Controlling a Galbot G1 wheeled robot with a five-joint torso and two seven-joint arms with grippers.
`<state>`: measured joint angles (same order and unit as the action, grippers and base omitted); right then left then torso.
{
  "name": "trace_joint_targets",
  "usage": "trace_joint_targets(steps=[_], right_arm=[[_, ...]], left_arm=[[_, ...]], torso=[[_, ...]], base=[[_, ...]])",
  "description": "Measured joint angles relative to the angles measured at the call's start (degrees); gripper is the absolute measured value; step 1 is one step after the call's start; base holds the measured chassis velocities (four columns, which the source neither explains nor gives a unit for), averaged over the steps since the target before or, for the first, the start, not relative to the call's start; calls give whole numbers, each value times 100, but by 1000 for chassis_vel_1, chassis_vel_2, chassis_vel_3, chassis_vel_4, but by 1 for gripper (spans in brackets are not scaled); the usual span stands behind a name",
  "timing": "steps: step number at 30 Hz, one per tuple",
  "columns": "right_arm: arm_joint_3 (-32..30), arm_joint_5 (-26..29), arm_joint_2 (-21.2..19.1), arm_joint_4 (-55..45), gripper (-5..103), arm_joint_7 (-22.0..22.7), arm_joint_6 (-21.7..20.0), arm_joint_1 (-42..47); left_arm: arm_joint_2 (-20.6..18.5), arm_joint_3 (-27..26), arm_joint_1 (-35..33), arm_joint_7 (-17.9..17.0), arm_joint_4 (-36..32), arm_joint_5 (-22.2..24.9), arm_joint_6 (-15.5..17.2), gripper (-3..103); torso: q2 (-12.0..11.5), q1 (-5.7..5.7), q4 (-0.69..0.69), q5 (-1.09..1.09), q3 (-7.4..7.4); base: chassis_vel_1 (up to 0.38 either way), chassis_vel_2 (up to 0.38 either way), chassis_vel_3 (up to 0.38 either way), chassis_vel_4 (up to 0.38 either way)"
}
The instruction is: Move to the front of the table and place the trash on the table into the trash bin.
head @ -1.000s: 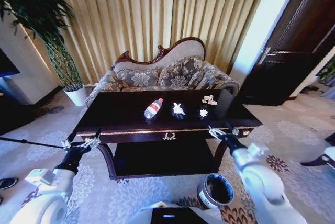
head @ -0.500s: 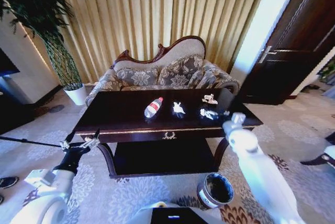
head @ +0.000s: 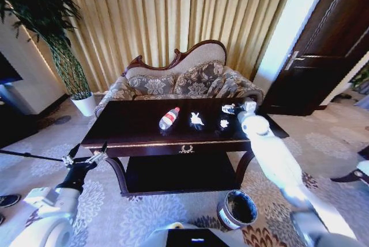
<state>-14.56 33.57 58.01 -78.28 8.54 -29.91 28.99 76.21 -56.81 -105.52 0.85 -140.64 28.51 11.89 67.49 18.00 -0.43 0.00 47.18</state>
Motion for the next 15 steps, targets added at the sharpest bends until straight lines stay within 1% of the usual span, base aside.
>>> trace_joint_targets(steps=[3,6,11,14,15], right_arm=[[101,229,51,246,100,16,-146,-196],[209,319,118,467,100,56,-193,-334],[316,303,255,776,100,180,-308,-541],[388,52,352,1031,100,305,-386,-694],[388,52,352,1031,100,305,-386,-694]], left_arm=[[4,53,17,-47,-33,19,1,100],[6,97,49,-91,-83,45,49,100],[18,150,76,-109,-105,46,81,100],[40,150,71,-130,-122,54,83,100],[40,150,71,-130,-122,54,83,100]], torso=[[0,0,-1,0,0],[0,0,-1,1,0],[0,0,0,1,0],[0,0,0,0,0],[0,0,0,0,0]], base=[[0,0,0,0],[0,0,0,0],[0,0,0,0],[0,0,0,0],[0,0,0,0]])
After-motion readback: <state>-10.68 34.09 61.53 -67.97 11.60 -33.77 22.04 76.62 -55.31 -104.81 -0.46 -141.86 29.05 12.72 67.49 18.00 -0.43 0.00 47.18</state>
